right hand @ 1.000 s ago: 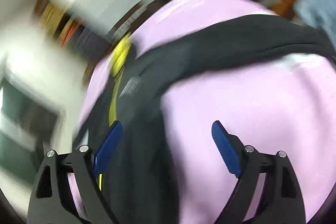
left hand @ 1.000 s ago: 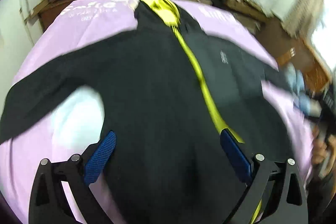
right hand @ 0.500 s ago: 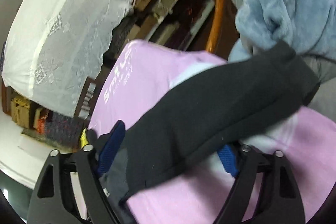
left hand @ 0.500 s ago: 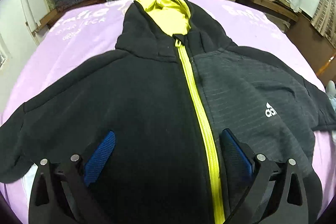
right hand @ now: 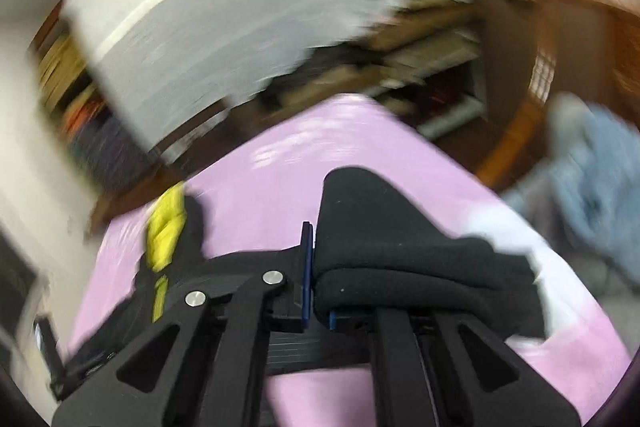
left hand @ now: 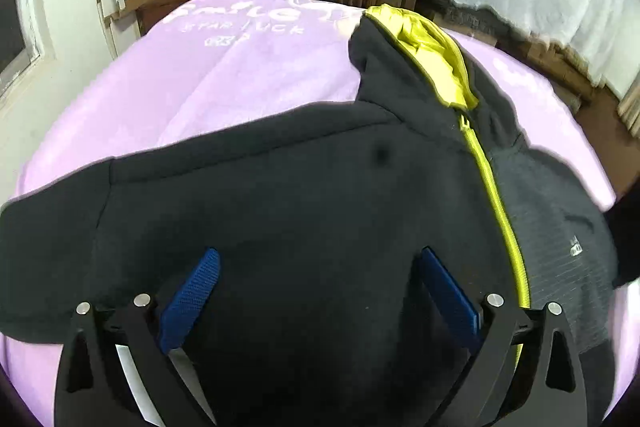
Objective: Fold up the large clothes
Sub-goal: 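Grasp the sleeve cuff by the grey panel with the right tool, then fold the held sleeve across the grey panel toward the zipper with the right tool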
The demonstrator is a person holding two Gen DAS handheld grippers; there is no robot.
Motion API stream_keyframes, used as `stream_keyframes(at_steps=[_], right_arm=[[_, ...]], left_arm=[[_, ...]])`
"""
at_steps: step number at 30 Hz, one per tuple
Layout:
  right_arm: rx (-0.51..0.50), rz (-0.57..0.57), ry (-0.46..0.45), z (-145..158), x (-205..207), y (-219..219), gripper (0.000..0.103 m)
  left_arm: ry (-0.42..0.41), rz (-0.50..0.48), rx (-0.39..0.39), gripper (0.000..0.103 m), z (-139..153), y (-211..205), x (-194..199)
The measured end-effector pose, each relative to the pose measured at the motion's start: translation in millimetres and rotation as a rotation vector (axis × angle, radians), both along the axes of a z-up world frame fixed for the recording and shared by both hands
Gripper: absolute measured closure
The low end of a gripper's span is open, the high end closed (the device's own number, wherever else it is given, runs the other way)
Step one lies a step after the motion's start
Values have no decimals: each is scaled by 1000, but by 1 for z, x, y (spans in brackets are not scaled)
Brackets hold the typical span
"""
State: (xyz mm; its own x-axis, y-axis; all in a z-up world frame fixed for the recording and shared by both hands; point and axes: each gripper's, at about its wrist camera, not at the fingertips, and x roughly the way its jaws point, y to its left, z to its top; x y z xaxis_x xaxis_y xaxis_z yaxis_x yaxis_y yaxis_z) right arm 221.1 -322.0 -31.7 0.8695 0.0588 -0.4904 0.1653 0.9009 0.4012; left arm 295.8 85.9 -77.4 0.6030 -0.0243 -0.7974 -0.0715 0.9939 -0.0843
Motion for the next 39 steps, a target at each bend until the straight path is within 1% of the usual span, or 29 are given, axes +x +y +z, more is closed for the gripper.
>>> stream_keyframes(at_steps=[2, 4, 6, 8, 10, 12, 13, 14, 15, 16, 17, 18, 20, 21, 22, 23, 24, 25, 26, 27, 28, 29, 30, 31, 33, 34, 36, 37, 39], right_arm=[[-77, 105, 1, 15, 17, 53, 97], [-150, 196, 18, 17, 32, 103, 97], [-210, 294, 65, 7, 47, 149, 94], [-237, 387, 140, -11, 54, 185, 89], [-246, 508, 242, -43, 61, 216, 59], [-283, 529, 258, -56, 54, 227, 48], [-291, 540, 248, -58, 45, 225, 43], [-266, 552, 235, -56, 38, 219, 39], [-230, 558, 226, -52, 34, 211, 32], [-159, 556, 209, -46, 27, 195, 24], [-98, 535, 186, -39, 23, 178, 21], [-54, 513, 165, -35, 19, 163, 19], [131, 482, 112, -27, 20, 127, 19], [219, 477, 108, -29, 25, 116, 19], [305, 475, 124, -35, 33, 107, 19], [361, 466, 155, -43, 42, 103, 19], [384, 437, 201, -50, 52, 103, 19], [384, 415, 225, -52, 56, 105, 21], [368, 424, 217, -47, 58, 116, 22], [331, 471, 199, -37, 58, 130, 22], [196, 583, 174, -19, 52, 164, 21], [74, 663, 154, -7, 46, 189, 21], [-68, 770, 129, 5, 37, 217, 23], [-90, 801, 124, 8, 33, 222, 23], [-36, 813, 149, 6, 32, 205, 23], [28, 774, 186, -2, 36, 178, 20], [119, 686, 221, -16, 36, 135, 16], [158, 652, 220, -20, 34, 118, 15], [262, 572, 197, -32, 29, 84, 15]], left_arm=[[4, 3, -4, 3, 0, 0, -2], [8, -3, -7, 3, 2, 1, -4], [15, -8, 2, 3, 5, 1, -7], [17, -10, 10, 3, -3, 0, -3], [20, -12, 15, 3, -7, -1, 4], [20, -12, 15, 3, -8, -1, 5], [20, -11, 17, 3, -8, -2, 6], [20, -10, 22, 3, -8, -2, 6], [21, -10, 27, 3, -9, -4, 8], [22, -9, 34, 3, -9, -4, 8], [22, -8, 38, 3, -9, -5, 8], [21, -8, 41, 3, -9, -6, 8], [20, -10, 47, 3, -9, -7, 7], [19, -12, 50, 3, -9, -9, 6], [16, -21, 57, 3, -8, -12, 5], [15, -28, 61, 3, -7, -14, 4], [9, -43, 69, 3, -6, -18, 2], [5, -55, 78, 3, -5, -22, 0], [-3, -70, 90, 3, -4, -27, -2], [-12, -82, 102, 3, -2, -30, -6], [-20, -95, 119, 3, 0, -35, -9], [-23, -102, 132, 3, 1, -38, -13], [-22, -106, 143, 3, 2, -40, -19], [-19, -108, 143, 3, 2, -41, -23], [-5, -113, 110, 3, 1, -38, -33], [2, -113, 91, 3, 0, -37, -35], [19, -113, 37, 3, -1, -35, -37], [32, -114, 0, 3, -2, -36, -34], [52, -109, -31, 3, -3, -42, -29]])
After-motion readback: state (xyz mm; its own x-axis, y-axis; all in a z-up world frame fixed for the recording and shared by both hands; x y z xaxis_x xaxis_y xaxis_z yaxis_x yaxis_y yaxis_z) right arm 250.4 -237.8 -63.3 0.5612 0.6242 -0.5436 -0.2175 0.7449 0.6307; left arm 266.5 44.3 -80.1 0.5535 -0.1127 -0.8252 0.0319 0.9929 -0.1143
